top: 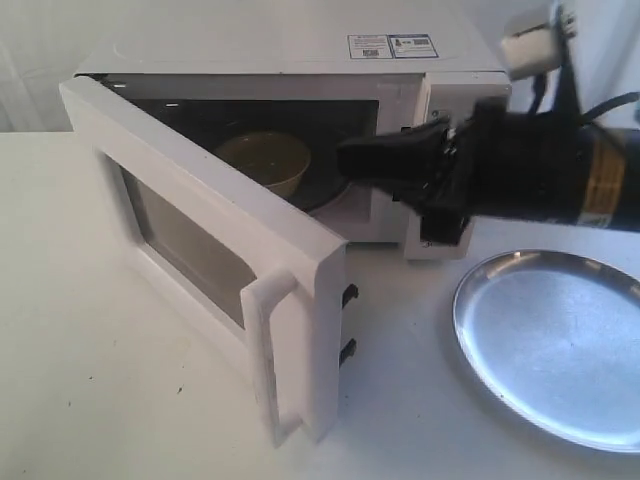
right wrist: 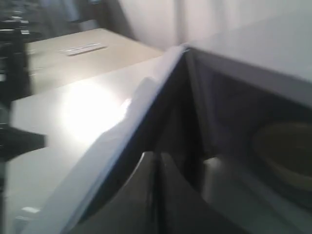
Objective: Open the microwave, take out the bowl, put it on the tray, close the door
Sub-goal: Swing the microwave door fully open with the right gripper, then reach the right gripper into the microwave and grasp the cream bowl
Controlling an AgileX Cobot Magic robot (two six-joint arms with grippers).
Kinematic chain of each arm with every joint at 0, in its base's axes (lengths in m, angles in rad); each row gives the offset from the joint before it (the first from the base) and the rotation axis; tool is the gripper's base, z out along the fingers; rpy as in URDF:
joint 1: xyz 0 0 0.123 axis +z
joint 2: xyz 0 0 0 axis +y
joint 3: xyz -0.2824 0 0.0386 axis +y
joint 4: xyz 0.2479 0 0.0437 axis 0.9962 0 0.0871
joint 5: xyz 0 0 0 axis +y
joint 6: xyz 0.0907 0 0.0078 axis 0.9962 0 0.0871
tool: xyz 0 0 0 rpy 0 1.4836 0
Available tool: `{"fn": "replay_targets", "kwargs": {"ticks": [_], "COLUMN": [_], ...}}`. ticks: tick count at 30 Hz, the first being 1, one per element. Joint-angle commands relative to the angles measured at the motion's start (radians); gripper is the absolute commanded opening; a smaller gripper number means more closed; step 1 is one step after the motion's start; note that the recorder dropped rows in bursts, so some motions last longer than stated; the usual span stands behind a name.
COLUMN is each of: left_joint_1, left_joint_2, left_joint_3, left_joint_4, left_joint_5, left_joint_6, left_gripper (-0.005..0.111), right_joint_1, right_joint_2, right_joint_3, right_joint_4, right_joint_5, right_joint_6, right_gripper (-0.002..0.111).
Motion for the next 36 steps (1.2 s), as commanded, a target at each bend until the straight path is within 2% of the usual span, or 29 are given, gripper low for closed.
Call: {"fn": "replay_targets", "kwargs": {"ticks": [1, 3, 6, 9, 10, 12, 13, 15, 17, 18, 20, 21, 25, 28, 36], "left_joint_1": [-0.006, -0.006, -0.006, -0.006, -0.006, -0.006, -0.006, -0.006, -0.006, -0.006, -0.006, -0.006, -0.006, -0.006, -0.006], "left_joint_2": [-0.002, -0.002, -0.002, -0.002, -0.002, -0.002, -0.002, -0.002, -0.002, -0.002, -0.002, -0.002, -0.002, -0.002, -0.002], "left_joint_3": [-0.002, -0.002, -0.002, -0.002, -0.002, -0.002, -0.002, -0.002, -0.002, -0.002, -0.002, -0.002, -0.002, -0.002, -0.002], "left_joint_4": [-0.008, -0.008, -0.008, -0.008, -0.008, -0.008, -0.008, -0.008, -0.008, -0.008, -0.008, -0.008, -0.008, -0.008, -0.008], "left_joint_5": [0.002, 0.002, 0.002, 0.002, 0.002, 0.002, 0.002, 0.002, 0.002, 0.002, 0.002, 0.002, 0.002, 0.002, 0.002], "left_joint_6": [-0.003, -0.003, -0.003, -0.003, -0.003, -0.003, -0.003, -0.003, -0.003, -0.003, -0.003, -0.003, -0.003, -0.003, -0.003], "left_gripper": [0.0, 0.0, 0.0, 0.0, 0.0, 0.0, 0.0, 0.0, 0.0, 0.0, 0.0, 0.0, 0.0, 0.0, 0.0], "right_joint_1": [0.115, 0.17, 0.184, 0.185, 0.187, 0.228, 0.248, 0.295, 0.333, 0.338, 0.338, 0.338, 0.338, 0.338, 0.338], "right_joint_2": [0.105, 0.099, 0.046, -0.01, -0.01, 0.015, 0.032, 0.085, 0.167, 0.222, 0.332, 0.373, 0.527, 0.615, 0.792], "right_joint_3": [0.001, -0.001, -0.009, -0.009, -0.009, -0.009, -0.009, -0.009, -0.012, -0.029, -0.084, -0.111, -0.247, -0.378, -0.646], "right_joint_4": [-0.019, -0.028, -0.023, 0.061, 0.09, 0.159, 0.159, 0.213, 0.421, 0.581, 0.745, 0.767, 0.767, 0.785, 0.785], "right_joint_5": [-0.162, -0.162, -0.162, -0.157, -0.086, 0.216, 0.259, 0.315, 0.375, 0.374, 0.327, 0.314, 0.333, 0.432, 0.622], "right_joint_6": [0.005, -0.016, -0.125, -0.202, -0.202, -0.291, -0.337, -0.505, -0.778, -0.9, -1.015, -1.047, -1.069, -1.07, -1.07], "right_gripper": [0.0, 0.0, 0.0, 0.0, 0.0, 0.0, 0.002, 0.011, 0.022, 0.029, 0.038, 0.042, 0.056, 0.062, 0.063]}}
